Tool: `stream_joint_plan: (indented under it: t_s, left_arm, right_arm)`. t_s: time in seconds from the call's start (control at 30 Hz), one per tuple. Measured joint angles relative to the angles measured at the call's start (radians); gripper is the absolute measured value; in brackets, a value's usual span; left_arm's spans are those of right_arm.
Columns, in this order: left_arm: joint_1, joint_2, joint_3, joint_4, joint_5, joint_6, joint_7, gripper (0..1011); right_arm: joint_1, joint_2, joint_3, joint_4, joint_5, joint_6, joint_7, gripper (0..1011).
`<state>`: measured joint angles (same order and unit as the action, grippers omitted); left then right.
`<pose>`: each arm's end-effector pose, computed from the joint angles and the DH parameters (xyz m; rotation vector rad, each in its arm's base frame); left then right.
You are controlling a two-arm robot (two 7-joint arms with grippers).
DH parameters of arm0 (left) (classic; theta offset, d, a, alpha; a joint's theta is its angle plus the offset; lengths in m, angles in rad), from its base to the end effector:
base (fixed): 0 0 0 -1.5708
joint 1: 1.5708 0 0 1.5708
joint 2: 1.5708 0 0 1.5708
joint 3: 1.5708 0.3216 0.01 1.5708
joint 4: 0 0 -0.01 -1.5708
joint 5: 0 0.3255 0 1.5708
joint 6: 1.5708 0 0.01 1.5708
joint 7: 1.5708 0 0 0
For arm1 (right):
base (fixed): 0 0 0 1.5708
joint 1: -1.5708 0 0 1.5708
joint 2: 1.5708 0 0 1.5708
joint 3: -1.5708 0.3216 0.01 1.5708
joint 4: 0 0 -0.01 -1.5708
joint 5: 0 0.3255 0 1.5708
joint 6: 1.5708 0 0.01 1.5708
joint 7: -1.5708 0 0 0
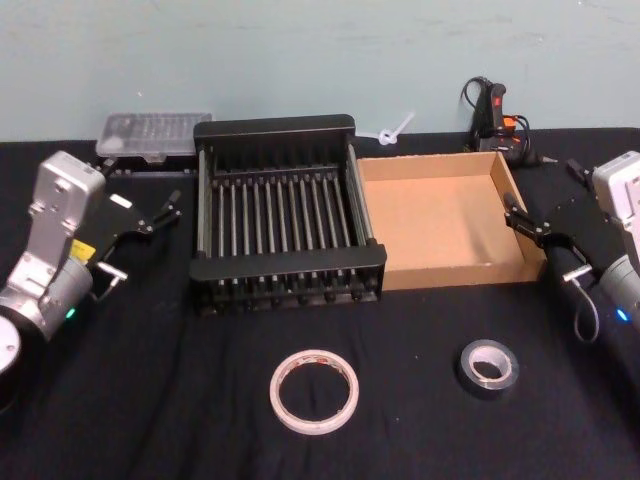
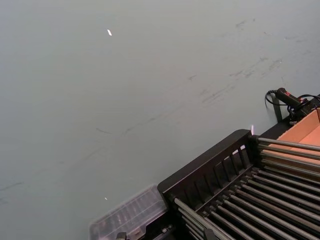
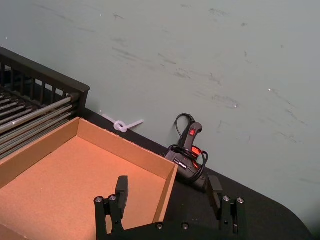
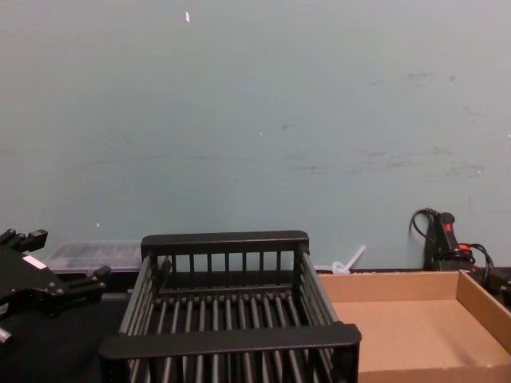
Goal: Pick up the white tape and place it into the black box , Pick up the silver tape and place it into the brown box.
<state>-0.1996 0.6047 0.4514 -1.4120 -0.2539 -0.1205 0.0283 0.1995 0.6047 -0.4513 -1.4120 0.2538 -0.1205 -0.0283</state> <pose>0.3790 0.0962 -0.3309 0.3045 -0.2851 1.2480 0.3790 -0.0963 -0.3309 -0.3045 -0.2851 -1.2480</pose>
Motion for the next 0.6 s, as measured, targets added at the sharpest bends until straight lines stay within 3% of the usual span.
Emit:
stream_joint_plan:
  t_s: [0.6]
  left_arm:
    - [0.0,0.0,0.0,0.0,0.0,0.0,0.0,1001]
  right_arm:
    - [0.0,0.0,0.0,0.0,0.0,0.0,0.0,1002]
